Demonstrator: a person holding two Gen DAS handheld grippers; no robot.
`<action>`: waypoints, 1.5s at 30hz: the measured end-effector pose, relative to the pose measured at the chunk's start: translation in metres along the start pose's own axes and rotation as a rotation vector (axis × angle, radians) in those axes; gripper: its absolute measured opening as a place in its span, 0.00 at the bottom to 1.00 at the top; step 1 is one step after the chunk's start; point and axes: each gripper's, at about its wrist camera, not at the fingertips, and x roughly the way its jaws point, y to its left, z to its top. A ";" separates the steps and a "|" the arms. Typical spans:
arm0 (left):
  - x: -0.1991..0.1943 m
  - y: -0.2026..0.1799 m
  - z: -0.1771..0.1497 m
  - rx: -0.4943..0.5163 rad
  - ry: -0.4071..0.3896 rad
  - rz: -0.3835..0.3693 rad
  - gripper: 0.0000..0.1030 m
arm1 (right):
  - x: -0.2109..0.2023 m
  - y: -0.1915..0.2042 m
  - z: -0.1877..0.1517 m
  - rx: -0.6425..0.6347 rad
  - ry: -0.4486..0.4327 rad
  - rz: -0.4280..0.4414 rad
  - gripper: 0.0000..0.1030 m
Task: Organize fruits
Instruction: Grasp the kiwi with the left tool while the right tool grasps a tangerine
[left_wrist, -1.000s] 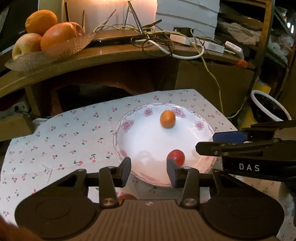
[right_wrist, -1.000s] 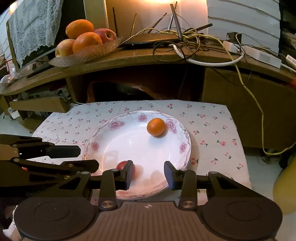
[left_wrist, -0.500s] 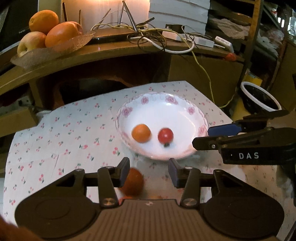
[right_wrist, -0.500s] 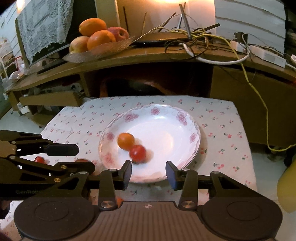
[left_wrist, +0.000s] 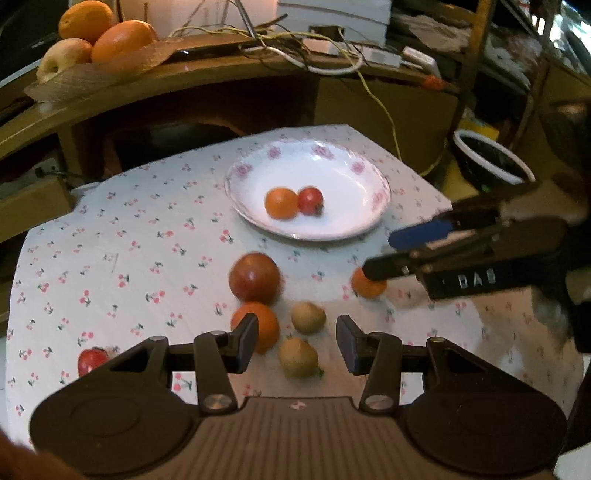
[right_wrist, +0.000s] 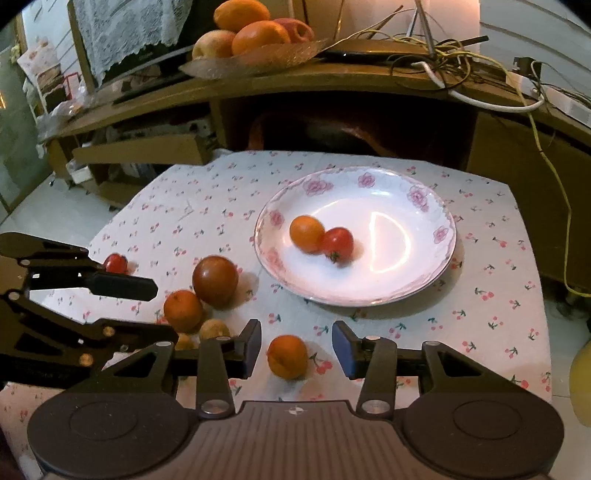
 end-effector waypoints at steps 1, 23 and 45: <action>0.001 -0.001 -0.002 0.011 0.007 -0.002 0.49 | 0.000 -0.001 -0.001 -0.001 0.002 0.001 0.47; 0.035 -0.016 -0.018 0.023 0.049 0.018 0.49 | 0.025 0.003 -0.011 -0.056 0.076 0.031 0.47; 0.021 -0.019 -0.035 0.059 0.029 0.005 0.33 | 0.010 0.025 -0.025 -0.192 0.094 0.002 0.26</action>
